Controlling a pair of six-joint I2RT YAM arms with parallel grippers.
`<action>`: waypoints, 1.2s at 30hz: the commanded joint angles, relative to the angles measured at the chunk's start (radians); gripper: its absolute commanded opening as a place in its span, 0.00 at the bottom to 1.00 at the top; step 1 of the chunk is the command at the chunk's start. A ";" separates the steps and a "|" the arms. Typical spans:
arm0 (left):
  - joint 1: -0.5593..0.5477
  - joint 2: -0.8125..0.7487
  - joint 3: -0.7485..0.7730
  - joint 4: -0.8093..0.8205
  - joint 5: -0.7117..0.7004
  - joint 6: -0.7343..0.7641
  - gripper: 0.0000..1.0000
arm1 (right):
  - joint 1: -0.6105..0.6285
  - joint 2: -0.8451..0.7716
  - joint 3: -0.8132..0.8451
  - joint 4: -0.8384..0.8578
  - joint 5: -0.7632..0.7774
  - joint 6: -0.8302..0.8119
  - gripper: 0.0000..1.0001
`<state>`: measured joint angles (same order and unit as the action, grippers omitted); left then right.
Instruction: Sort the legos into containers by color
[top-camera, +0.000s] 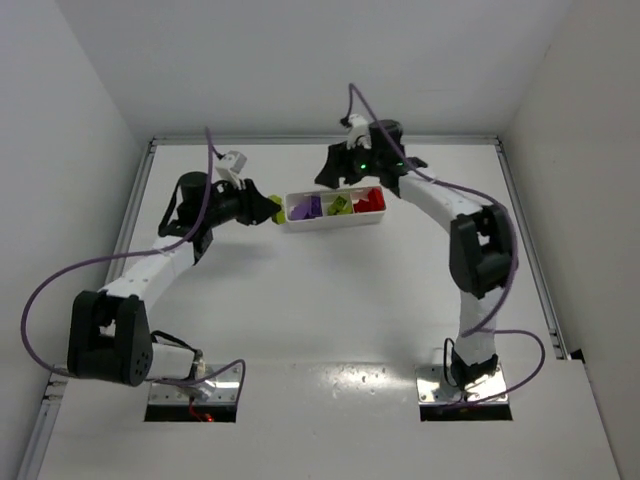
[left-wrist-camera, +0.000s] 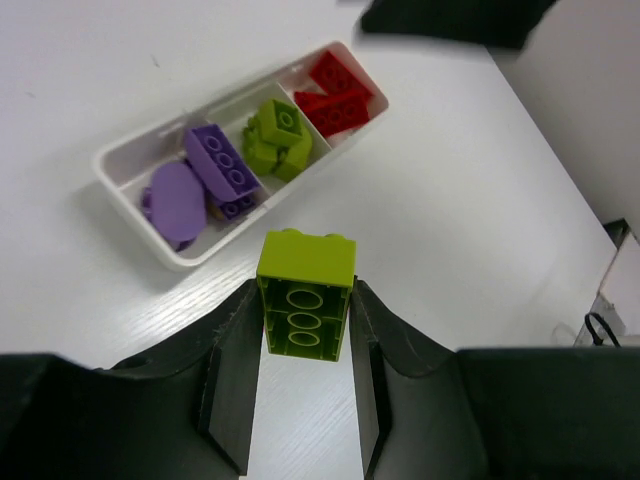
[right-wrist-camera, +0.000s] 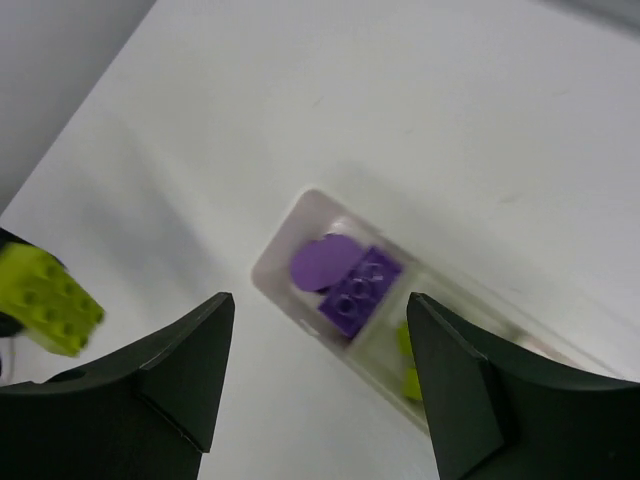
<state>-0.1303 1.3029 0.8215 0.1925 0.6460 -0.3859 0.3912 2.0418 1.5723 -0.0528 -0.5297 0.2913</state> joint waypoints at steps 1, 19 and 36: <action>-0.074 0.096 0.071 0.076 -0.009 0.011 0.00 | -0.118 -0.207 -0.050 0.019 0.108 0.002 0.71; -0.200 0.699 0.634 -0.013 -0.032 0.016 0.00 | -0.367 -0.511 -0.374 -0.024 0.057 -0.047 0.73; -0.258 0.866 0.798 -0.103 -0.042 0.035 0.20 | -0.423 -0.470 -0.354 -0.042 0.016 -0.038 0.74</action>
<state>-0.3676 2.1639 1.5848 0.0925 0.6022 -0.3672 -0.0250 1.5631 1.1896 -0.1139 -0.4839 0.2546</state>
